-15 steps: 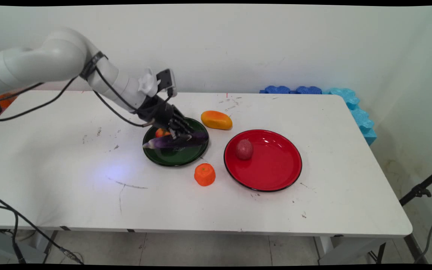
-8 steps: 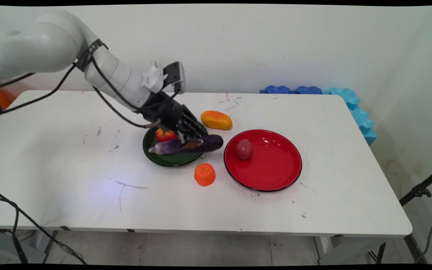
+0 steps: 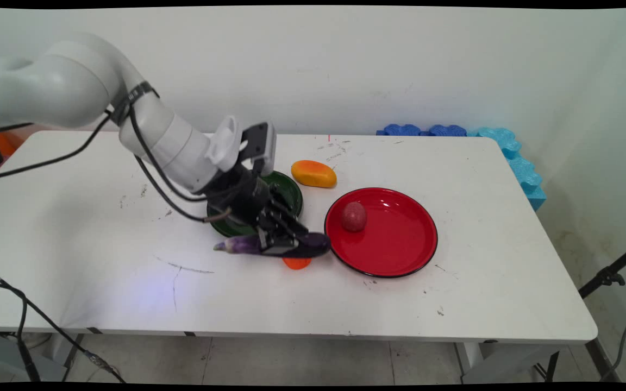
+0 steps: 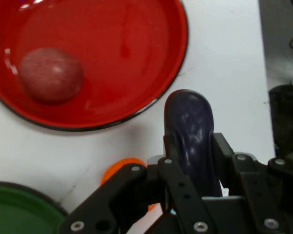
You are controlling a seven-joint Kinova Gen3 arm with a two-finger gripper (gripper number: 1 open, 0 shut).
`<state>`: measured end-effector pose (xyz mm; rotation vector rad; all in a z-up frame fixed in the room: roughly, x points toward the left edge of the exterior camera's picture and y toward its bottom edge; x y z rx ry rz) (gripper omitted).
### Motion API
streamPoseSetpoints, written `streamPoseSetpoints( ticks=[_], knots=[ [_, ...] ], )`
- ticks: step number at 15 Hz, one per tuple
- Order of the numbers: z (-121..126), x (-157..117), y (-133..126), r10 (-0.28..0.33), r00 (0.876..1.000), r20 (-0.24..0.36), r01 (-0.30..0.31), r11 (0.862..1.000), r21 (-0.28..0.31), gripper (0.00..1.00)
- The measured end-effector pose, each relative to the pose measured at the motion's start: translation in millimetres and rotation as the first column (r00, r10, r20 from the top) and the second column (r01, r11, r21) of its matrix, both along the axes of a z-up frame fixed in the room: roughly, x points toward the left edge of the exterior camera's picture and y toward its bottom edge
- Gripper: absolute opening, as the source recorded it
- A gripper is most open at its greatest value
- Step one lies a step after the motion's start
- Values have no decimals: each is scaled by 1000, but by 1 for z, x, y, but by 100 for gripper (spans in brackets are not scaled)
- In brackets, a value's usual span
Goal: Place the picked object on the table
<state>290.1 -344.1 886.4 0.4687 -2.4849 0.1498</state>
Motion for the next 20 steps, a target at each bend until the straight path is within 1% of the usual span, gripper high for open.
streamPoseSetpoints(
  ticks=[4, 6, 14, 20],
  knots=[
    [-21, -5, 7, -69, 998, 8, 69, 998, 2, 0],
    [-31, -7, 7, -91, 996, 7, 91, 996, 3, 0],
    [-67, -10, 8, -138, 990, -7, 138, 990, 17, 0],
    [-83, -9, 6, -154, 988, -6, 154, 988, 21, 0]
  ],
)
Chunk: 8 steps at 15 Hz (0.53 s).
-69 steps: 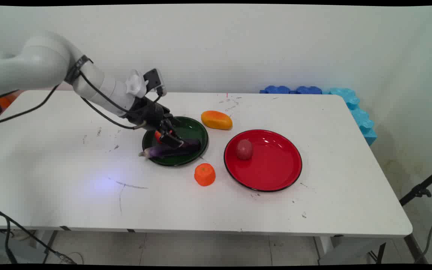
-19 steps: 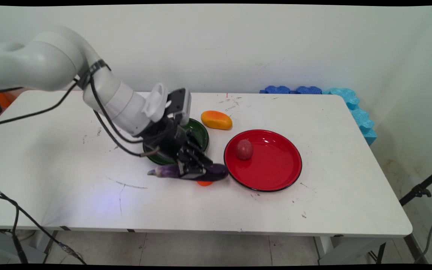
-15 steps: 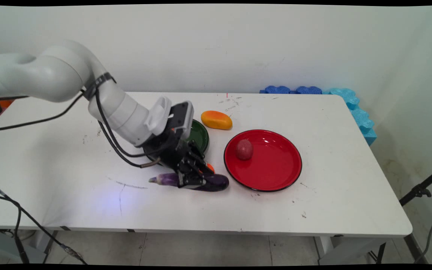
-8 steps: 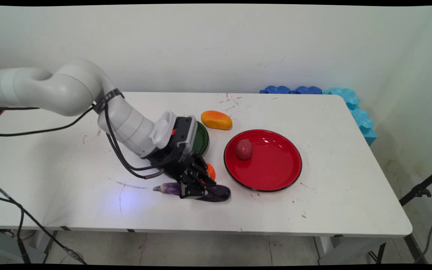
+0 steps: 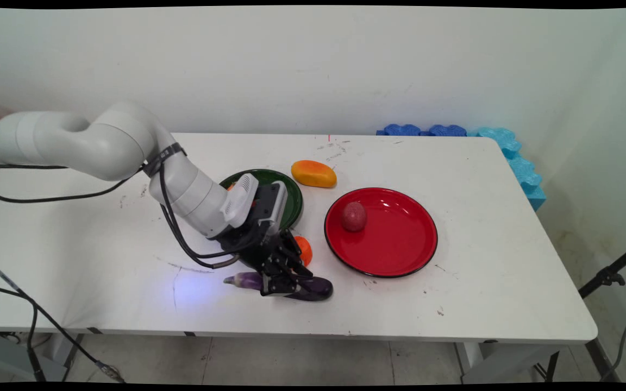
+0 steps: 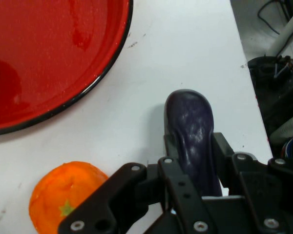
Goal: Place the picked object on the table
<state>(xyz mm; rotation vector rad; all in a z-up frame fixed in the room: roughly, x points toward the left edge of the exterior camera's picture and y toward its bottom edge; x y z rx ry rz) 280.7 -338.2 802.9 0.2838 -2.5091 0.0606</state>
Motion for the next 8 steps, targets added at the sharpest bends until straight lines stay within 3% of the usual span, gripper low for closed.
streamPoseSetpoints(
  ticks=[3, 4, 8],
  knots=[
    [-5, 0, -1, -2, 1000, -1, 2, 1000, 0, 0],
    [-6, 0, -1, -2, 1000, -2, 2, 1000, 0, 100],
    [-4, 0, -3, 16, 1000, -17, -16, 1000, -6, 100]
  ],
)
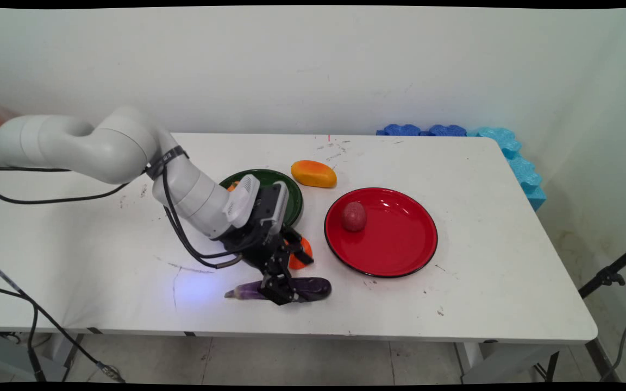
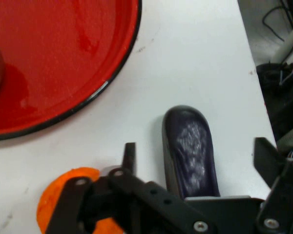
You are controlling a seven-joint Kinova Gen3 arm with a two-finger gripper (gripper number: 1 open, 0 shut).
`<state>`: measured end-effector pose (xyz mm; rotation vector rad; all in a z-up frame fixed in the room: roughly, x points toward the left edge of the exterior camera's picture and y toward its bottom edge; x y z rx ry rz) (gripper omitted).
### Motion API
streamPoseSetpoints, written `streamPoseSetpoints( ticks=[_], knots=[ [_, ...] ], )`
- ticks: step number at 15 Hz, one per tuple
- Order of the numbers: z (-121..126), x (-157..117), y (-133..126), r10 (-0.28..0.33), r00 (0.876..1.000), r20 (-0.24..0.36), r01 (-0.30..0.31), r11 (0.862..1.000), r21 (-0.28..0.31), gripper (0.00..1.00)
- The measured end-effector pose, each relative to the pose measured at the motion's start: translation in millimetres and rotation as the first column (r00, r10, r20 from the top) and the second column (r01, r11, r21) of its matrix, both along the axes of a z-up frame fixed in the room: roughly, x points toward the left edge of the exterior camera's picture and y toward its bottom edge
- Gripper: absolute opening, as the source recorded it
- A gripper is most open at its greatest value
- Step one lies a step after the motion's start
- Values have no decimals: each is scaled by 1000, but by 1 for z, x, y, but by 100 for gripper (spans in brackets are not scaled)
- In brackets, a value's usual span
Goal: Place the picked object on the table
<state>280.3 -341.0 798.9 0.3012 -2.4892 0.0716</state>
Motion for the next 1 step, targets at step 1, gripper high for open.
streamPoseSetpoints(
  ticks=[1],
  knots=[
    [4, 0, 0, 8, 1000, -9, -8, 1000, -1, 100]
  ],
)
